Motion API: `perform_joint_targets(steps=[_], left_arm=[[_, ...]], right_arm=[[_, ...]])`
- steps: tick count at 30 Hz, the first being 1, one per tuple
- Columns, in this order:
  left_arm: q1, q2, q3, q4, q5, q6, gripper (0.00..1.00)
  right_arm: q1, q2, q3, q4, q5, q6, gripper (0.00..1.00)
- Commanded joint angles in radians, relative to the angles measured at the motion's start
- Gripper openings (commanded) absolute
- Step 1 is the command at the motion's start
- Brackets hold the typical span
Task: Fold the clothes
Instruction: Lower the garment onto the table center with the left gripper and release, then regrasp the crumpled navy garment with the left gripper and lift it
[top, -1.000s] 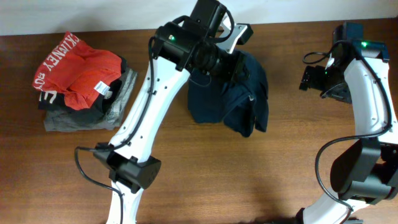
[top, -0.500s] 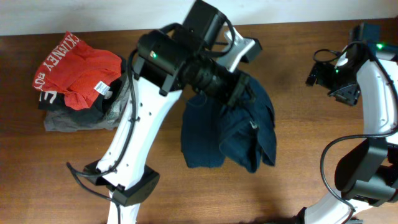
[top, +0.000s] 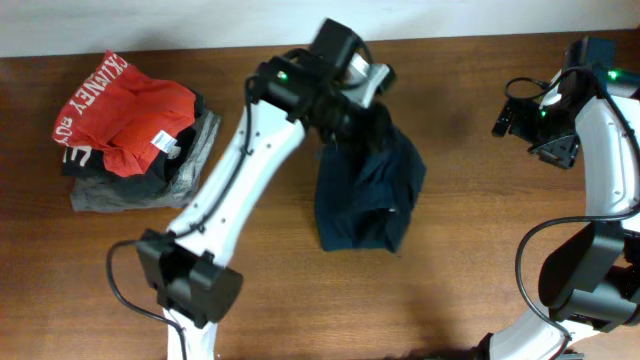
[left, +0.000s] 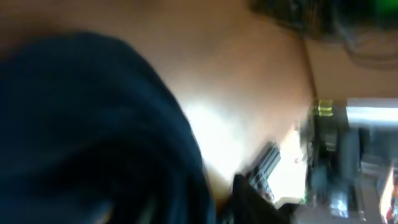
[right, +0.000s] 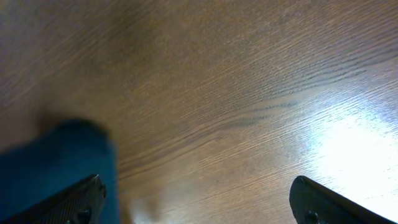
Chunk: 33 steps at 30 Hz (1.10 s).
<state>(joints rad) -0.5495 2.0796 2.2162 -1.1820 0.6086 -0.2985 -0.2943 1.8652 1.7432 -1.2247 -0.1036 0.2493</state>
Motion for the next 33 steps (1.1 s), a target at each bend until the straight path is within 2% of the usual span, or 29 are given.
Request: perform_joint_targets(steps=[1, 2, 4, 7, 13, 16, 18, 22, 26, 28, 30, 33], left_arm=[[0.089, 0.005, -0.100, 0.132, -0.053, -0.175, 0.40], [0.106, 0.014, -0.126, 0.173, -0.052, -0.200, 0.43], [0.134, 0.040, -0.162, 0.229, -0.048, -0.214, 0.58], [0.156, 0.079, -0.164, 0.242, -0.019, -0.195, 0.59], [0.156, 0.073, -0.162, 0.190, 0.035, -0.010, 0.58], [0.156, 0.065, -0.162, 0.108, 0.034, 0.089, 0.49], [0.160, 0.048, -0.161, 0.063, 0.021, 0.180, 0.44], [0.168, -0.006, -0.120, -0.003, -0.098, 0.261, 0.44], [0.163, -0.105, -0.066, -0.056, -0.227, 0.391, 0.44], [0.154, -0.159, -0.064, -0.071, -0.287, 0.431, 0.53], [0.144, -0.192, -0.064, -0.101, -0.296, 0.436, 0.56], [0.113, -0.198, -0.066, -0.176, -0.257, 0.509, 0.57]], right_arm=[[-0.002, -0.031, 0.010, 0.002, -0.009, -0.009, 0.98], [-0.002, -0.031, 0.010, 0.001, -0.009, -0.009, 0.99], [0.000, -0.031, 0.010, 0.000, -0.009, -0.009, 0.99], [-0.001, -0.031, 0.010, -0.003, -0.009, -0.010, 0.99], [-0.001, -0.031, 0.010, -0.009, -0.009, -0.010, 0.99], [-0.001, -0.031, 0.010, -0.010, -0.009, -0.011, 0.99], [-0.001, -0.031, 0.010, -0.010, -0.009, -0.034, 0.99], [-0.001, -0.031, 0.010, -0.003, -0.042, -0.108, 0.99], [-0.001, -0.038, 0.010, 0.008, -0.194, -0.204, 0.99], [0.000, -0.050, 0.010, 0.008, -0.247, -0.229, 0.99], [0.000, -0.069, 0.010, 0.003, -0.279, -0.253, 1.00], [0.000, -0.113, 0.010, 0.003, -0.309, -0.272, 1.00]])
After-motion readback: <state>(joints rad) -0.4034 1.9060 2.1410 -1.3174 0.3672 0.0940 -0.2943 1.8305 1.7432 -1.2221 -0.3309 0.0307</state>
